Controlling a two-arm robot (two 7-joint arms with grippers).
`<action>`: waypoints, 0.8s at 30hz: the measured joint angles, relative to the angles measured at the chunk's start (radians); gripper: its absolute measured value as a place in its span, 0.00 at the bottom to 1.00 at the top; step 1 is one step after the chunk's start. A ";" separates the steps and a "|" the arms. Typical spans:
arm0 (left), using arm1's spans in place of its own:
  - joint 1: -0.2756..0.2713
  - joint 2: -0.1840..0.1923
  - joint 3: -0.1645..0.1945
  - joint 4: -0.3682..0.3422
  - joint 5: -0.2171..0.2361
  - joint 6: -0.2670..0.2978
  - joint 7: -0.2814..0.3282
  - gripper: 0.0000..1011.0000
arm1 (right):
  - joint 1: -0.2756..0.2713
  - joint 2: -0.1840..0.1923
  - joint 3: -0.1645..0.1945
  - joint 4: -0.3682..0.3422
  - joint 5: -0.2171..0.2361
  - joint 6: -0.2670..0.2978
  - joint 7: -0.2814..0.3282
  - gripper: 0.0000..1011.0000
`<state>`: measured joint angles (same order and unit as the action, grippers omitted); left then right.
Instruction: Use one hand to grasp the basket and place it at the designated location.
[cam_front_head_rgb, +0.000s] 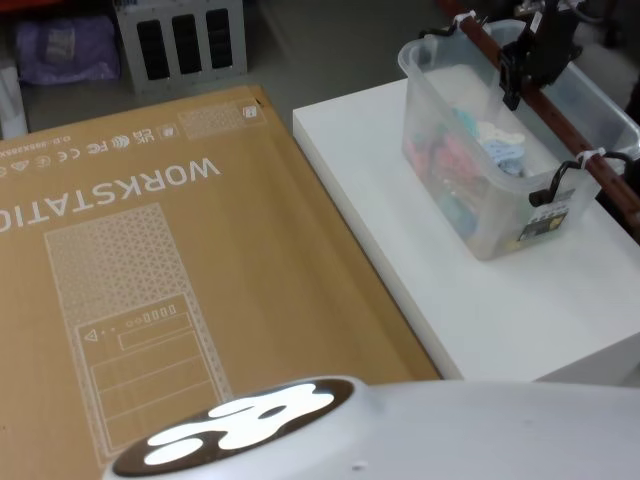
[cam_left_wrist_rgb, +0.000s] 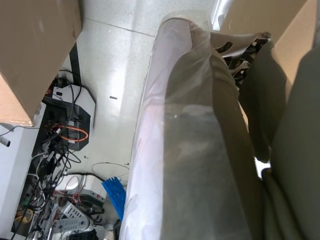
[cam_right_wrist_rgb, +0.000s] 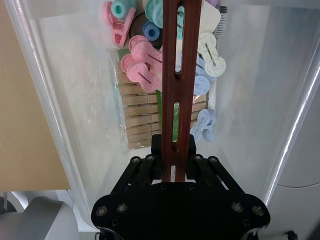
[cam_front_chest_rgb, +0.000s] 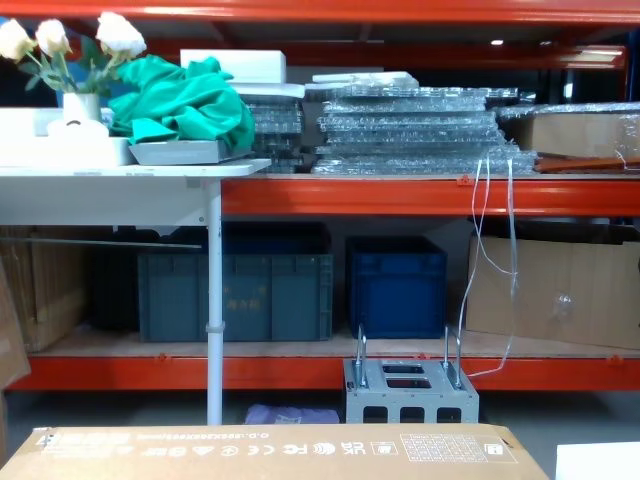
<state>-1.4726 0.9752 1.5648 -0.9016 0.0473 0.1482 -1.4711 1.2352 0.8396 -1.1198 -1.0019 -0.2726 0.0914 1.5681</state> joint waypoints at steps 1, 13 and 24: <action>0.000 0.000 0.000 0.000 0.000 0.000 0.000 0.00 | 0.000 0.000 0.000 0.000 0.000 0.000 0.000 0.23; 0.000 0.000 0.000 0.000 0.000 0.000 0.000 0.00 | 0.000 0.000 0.000 0.000 0.000 0.000 0.000 0.23; 0.000 0.000 0.000 0.000 0.000 0.000 0.000 0.00 | 0.062 -0.137 -0.047 0.156 -0.036 -0.061 -0.003 0.23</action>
<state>-1.4725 0.9752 1.5649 -0.9016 0.0473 0.1483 -1.4711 1.2970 0.7028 -1.1664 -0.8456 -0.3090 0.0304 1.5652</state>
